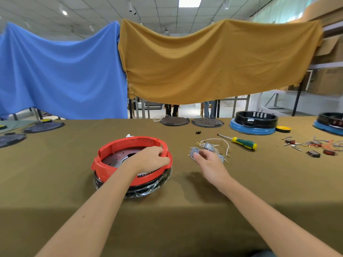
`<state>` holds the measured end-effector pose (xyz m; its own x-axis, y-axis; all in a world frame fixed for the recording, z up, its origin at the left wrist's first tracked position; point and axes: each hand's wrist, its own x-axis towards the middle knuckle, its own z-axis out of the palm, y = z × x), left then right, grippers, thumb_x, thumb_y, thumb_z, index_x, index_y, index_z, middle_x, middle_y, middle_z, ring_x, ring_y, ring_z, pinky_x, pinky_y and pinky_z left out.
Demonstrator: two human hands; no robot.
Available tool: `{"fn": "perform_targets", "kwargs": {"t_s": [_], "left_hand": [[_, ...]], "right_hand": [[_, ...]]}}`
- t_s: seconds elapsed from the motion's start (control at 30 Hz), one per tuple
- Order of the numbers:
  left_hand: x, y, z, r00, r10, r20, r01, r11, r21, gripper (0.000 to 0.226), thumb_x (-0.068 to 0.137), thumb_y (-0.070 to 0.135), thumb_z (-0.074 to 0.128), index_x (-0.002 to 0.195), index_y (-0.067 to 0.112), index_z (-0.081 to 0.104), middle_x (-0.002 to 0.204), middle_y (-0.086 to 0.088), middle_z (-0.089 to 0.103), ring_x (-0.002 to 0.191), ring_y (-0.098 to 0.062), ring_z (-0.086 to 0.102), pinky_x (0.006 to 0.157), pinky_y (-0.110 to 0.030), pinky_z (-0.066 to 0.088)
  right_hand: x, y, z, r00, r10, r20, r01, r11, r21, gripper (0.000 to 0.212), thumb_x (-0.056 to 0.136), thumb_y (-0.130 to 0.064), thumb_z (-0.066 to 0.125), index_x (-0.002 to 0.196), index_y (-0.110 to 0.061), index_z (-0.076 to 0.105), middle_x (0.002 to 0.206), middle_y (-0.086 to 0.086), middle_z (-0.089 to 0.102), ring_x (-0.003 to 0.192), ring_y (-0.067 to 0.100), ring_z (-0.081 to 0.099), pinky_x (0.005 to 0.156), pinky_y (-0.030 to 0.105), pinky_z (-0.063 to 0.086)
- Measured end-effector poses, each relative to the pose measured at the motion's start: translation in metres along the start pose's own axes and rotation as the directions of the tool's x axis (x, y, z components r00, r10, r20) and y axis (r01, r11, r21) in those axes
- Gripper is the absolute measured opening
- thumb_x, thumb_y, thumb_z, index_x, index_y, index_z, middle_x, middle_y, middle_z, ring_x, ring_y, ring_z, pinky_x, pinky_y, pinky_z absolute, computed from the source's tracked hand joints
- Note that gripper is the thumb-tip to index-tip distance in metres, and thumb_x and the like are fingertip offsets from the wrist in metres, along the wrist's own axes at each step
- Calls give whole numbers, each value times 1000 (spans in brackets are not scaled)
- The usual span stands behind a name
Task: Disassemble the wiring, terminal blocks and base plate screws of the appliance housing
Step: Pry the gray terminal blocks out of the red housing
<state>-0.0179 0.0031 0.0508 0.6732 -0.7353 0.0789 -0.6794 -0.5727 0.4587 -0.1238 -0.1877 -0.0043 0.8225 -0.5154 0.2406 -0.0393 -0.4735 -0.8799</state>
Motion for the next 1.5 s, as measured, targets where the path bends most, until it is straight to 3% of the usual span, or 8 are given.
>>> {"fn": "perform_targets", "kwargs": {"t_s": [0.13, 0.43, 0.7, 0.87, 1.03, 1.2, 1.3, 1.5], "left_hand": [[0, -1, 0, 1000, 12, -4, -13, 1000, -20, 27, 84, 30, 54, 70, 19, 34, 65, 6, 37, 60, -16, 33, 60, -32, 31], [4, -7, 1, 998, 61, -18, -62, 998, -32, 30, 81, 30, 56, 66, 21, 32, 60, 9, 33, 55, -12, 29, 57, -30, 28], [3, -3, 2, 995, 75, -63, -69, 994, 82, 33, 85, 36, 54, 65, 18, 33, 59, 3, 37, 53, -16, 32, 54, -30, 29], [-16, 3, 0, 917, 187, -353, -19, 903, 429, 51, 93, 55, 38, 64, 16, 52, 56, 5, 55, 53, -14, 52, 53, -29, 38], [-52, -25, -7, 887, 187, -422, -15, 926, 377, 42, 95, 55, 36, 68, 27, 49, 65, 10, 55, 63, -8, 53, 57, -31, 36], [-86, -48, 5, 807, 384, -449, -101, 838, 536, 48, 93, 59, 30, 90, 25, 64, 81, 11, 60, 78, -16, 57, 72, -39, 45], [-83, -48, 15, 747, 420, -516, -52, 810, 584, 48, 94, 54, 36, 87, 20, 69, 74, 8, 62, 72, -20, 59, 68, -38, 43], [-70, -38, 17, 736, 502, -454, -198, 801, 565, 51, 98, 55, 34, 71, 20, 58, 66, 8, 52, 65, -17, 49, 72, -39, 45]], "right_hand": [[20, -3, -31, 986, 50, -159, -47, 999, 22, 13, 100, -25, 54, 98, -23, 67, 88, -9, 68, 76, 7, 58, 62, 24, 42], [43, 17, -59, 929, 291, -229, -299, 954, 1, 24, 100, -34, 54, 87, -17, 65, 66, 4, 48, 57, 18, 40, 56, 30, 35], [27, 44, -55, 893, 227, -389, -149, 964, 221, 14, 100, -32, 53, 105, -27, 65, 95, -10, 65, 86, 12, 57, 81, 39, 50], [26, 45, -52, 928, 174, -330, -114, 974, 193, 25, 96, -18, 52, 115, -31, 62, 96, -5, 65, 74, 16, 54, 64, 34, 45], [21, 43, -51, 946, 54, -320, 12, 980, 201, 27, 95, -10, 61, 116, -26, 61, 87, -1, 64, 75, 16, 59, 62, 27, 43], [13, 36, -46, 981, -102, -163, 99, 995, -27, 16, 97, -17, 62, 110, -27, 63, 91, -4, 71, 89, 15, 64, 77, 27, 49], [7, 32, -44, 974, -222, -42, 202, 940, -273, 15, 96, -18, 63, 107, -28, 67, 94, -9, 68, 85, 7, 62, 74, 17, 47], [4, 26, -40, 957, -274, 101, 282, 778, -561, 27, 93, -10, 57, 113, -24, 69, 108, -6, 68, 102, 13, 61, 90, 31, 50]]}}
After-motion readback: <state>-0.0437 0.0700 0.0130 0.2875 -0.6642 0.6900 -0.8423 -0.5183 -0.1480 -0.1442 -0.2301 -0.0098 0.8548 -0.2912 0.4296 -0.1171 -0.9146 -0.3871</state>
